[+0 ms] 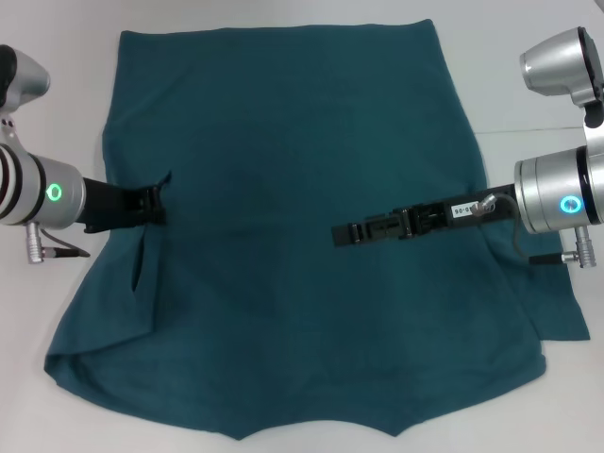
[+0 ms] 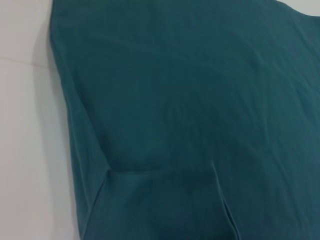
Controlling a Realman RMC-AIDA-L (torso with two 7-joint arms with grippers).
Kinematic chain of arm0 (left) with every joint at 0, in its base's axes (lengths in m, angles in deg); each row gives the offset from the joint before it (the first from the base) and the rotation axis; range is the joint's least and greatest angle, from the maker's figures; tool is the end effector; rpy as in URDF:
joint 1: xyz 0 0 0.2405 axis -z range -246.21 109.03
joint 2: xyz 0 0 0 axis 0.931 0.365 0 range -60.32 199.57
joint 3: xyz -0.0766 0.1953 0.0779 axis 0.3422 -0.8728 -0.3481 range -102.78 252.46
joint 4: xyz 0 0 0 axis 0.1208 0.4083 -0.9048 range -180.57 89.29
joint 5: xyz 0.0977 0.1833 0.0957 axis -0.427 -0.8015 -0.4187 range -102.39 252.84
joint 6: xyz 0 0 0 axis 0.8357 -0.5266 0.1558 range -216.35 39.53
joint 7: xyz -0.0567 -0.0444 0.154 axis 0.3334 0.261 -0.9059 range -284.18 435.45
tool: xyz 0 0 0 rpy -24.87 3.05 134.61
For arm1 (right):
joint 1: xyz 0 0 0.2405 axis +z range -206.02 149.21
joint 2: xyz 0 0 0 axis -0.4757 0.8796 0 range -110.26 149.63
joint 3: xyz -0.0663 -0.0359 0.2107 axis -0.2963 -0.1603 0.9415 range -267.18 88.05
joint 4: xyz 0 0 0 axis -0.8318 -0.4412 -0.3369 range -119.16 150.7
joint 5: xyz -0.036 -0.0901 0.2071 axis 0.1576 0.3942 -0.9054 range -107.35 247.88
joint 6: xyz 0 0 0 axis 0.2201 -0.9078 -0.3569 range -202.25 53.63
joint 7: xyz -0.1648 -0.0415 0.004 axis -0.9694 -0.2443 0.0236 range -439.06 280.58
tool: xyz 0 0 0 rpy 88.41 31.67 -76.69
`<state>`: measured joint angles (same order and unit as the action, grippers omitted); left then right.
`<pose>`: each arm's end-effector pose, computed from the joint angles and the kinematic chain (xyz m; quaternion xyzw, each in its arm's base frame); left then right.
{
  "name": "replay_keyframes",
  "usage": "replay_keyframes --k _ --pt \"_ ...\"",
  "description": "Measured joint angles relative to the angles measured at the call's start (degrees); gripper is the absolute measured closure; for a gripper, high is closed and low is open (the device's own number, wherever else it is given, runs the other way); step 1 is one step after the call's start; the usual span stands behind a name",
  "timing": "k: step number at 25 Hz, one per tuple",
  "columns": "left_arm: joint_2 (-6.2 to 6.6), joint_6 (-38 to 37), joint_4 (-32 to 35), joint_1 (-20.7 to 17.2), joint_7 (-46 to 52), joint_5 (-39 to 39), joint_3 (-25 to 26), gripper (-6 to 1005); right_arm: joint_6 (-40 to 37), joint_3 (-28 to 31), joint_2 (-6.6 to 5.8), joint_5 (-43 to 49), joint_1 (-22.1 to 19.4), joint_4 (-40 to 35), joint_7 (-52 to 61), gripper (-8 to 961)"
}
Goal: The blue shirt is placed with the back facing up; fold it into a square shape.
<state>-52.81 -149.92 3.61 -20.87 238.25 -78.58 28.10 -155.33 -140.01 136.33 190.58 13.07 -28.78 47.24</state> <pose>-0.2058 0.4529 0.0021 -0.7364 -0.6042 -0.0658 0.2972 0.1777 0.4023 -0.0004 -0.8810 0.4370 0.1574 0.0899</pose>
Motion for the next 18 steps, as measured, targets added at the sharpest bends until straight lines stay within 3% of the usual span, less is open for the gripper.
replay_keyframes --k 8,17,18 --pt "0.35 4.4 -4.1 0.3 -0.4 2.2 0.0 897 0.0 0.0 -0.02 0.0 0.0 0.1 -0.1 25" --pt "1.05 0.9 -2.8 -1.2 -3.5 7.5 0.1 883 0.8 0.0 -0.02 -0.2 0.0 0.6 -1.5 25" --pt "1.04 0.3 -2.0 -2.0 -4.3 9.6 0.2 843 0.9 0.0 -0.01 -0.2 0.0 0.7 -1.5 25"
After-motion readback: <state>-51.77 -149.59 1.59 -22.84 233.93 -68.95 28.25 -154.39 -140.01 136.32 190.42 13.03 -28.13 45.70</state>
